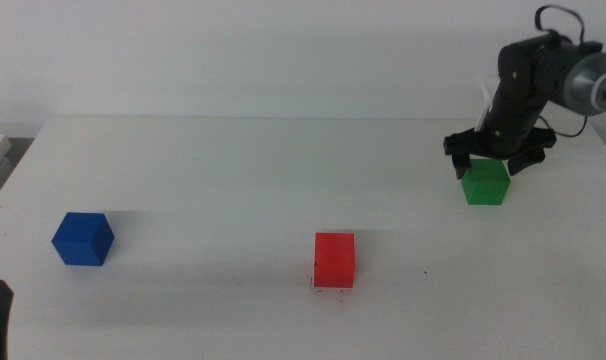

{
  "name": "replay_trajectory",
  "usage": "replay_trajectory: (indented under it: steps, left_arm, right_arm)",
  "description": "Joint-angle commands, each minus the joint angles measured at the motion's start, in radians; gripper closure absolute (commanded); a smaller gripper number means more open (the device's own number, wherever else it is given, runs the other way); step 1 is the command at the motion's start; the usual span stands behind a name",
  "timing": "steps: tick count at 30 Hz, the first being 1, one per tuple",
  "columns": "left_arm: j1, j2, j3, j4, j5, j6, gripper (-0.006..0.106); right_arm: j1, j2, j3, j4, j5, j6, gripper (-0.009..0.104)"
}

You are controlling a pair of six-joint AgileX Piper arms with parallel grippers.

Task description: Stack red cubes first, then green, then blue cubes in a specific spot.

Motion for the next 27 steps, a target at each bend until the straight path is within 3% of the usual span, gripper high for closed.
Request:
replay_trajectory:
  steps: [1, 4, 8, 10, 13, 20, 24, 27]
  left_arm:
    - [-0.006, -0.003, 0.0, -0.002, -0.007, -0.001, 0.007]
    - [-0.006, -0.003, 0.0, -0.002, -0.007, -0.001, 0.007]
    - [-0.006, -0.003, 0.0, -0.002, -0.007, -0.001, 0.007]
    - [-0.006, -0.003, 0.0, -0.002, -0.007, -0.001, 0.007]
    - [-0.006, -0.003, 0.0, -0.002, -0.007, -0.001, 0.007]
    - [-0.006, -0.003, 0.0, -0.002, -0.007, -0.003, 0.007]
    - [-0.006, -0.003, 0.0, -0.002, -0.007, -0.001, 0.007]
    - [-0.006, -0.003, 0.0, -0.002, -0.007, -0.001, 0.007]
  right_arm:
    - [-0.008, 0.016, 0.003, -0.025, -0.024, 0.011, 0.006]
    - [-0.008, 0.023, 0.003, -0.028, -0.034, 0.018, 0.03]
    - [-0.008, 0.019, 0.003, -0.03, -0.022, 0.068, 0.083]
    - [-0.003, -0.003, 0.003, -0.033, 0.011, 0.085, 0.097]
    - [0.035, -0.072, 0.021, -0.057, 0.06, 0.181, 0.095]
    - [0.274, -0.367, 0.323, -0.091, -0.034, 0.422, 0.095]
    - [0.444, -0.378, 0.278, -0.168, 0.022, 0.522, 0.095]
    - [0.51, -0.343, 0.192, -0.166, 0.111, 0.573, 0.095]
